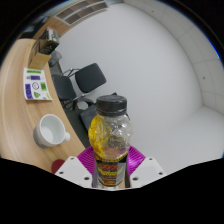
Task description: Pour water
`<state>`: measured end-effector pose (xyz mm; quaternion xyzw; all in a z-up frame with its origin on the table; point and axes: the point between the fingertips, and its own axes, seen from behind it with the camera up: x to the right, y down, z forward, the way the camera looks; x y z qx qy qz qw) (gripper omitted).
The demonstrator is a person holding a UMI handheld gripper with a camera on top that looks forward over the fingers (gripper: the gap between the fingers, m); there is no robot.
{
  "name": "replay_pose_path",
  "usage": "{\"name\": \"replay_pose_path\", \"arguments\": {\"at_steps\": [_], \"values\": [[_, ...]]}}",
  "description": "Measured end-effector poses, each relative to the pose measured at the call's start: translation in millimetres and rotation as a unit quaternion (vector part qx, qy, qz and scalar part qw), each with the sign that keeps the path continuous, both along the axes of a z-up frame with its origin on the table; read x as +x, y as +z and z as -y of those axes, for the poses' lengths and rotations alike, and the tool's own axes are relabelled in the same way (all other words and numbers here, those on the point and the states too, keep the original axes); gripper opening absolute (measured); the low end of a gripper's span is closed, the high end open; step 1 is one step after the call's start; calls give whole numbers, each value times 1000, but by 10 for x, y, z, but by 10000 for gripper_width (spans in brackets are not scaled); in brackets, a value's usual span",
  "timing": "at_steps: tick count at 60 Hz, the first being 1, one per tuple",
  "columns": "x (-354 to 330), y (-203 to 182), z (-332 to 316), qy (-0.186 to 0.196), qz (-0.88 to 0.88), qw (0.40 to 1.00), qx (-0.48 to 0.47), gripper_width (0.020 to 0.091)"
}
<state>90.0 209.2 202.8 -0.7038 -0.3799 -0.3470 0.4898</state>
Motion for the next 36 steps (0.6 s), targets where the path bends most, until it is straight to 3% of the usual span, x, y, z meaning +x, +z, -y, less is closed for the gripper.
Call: {"name": "replay_pose_path", "arguments": {"at_steps": [9,18,36], "values": [[10,16,65,-8,-224,974,-18,370],[66,-285,105,-22,-386,921,-46,370],[128,-1035,104,-37,-487,868,-87,369]]}}
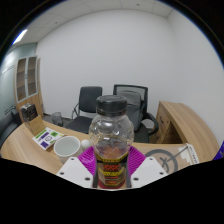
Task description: Pour water
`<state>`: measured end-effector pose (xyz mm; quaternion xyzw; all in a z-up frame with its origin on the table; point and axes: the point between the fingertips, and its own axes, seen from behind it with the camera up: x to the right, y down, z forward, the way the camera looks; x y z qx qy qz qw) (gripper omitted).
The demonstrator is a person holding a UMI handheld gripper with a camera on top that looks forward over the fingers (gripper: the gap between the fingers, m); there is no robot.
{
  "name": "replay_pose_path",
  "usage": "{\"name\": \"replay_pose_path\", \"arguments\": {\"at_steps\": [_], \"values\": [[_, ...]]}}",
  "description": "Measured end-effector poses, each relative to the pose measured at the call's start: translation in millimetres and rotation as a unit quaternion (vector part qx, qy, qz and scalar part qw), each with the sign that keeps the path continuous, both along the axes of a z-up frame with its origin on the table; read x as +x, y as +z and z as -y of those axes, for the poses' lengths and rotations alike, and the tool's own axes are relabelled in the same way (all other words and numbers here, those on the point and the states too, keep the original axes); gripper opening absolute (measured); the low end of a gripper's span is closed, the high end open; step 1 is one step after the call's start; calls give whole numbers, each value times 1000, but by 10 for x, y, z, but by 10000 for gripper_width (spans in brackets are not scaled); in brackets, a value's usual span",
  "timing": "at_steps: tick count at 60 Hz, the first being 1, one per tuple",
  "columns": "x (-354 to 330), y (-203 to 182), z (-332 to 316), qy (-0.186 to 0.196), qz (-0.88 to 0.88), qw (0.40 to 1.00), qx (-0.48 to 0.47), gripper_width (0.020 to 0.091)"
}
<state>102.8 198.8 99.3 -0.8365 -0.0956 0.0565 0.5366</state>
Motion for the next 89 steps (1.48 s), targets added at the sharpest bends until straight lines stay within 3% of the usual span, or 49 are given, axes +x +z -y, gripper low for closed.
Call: {"name": "replay_pose_path", "arguments": {"at_steps": [10,20,23,26,29,32,39,51,66,79,89], "values": [[-3,-106,3,4,-13,1000,21,400],[2,-123,37,8,-16,1000,10,518],[15,-176,86,3,-15,1000,-15,639],[27,-177,141,2,-14,999,-31,865],[53,-148,224,-3,-4,999,-40,826],[78,-106,346,-13,14,999,-49,862],[23,131,804,-26,42,997,-65,856],[-349,647,1977,-58,34,994,-89,858],[-820,903,3285,-109,42,988,-105,859],[-988,1012,3871,-156,33,982,-104,860],[-1149,1109,3986,-153,33,983,-99,859]]}}
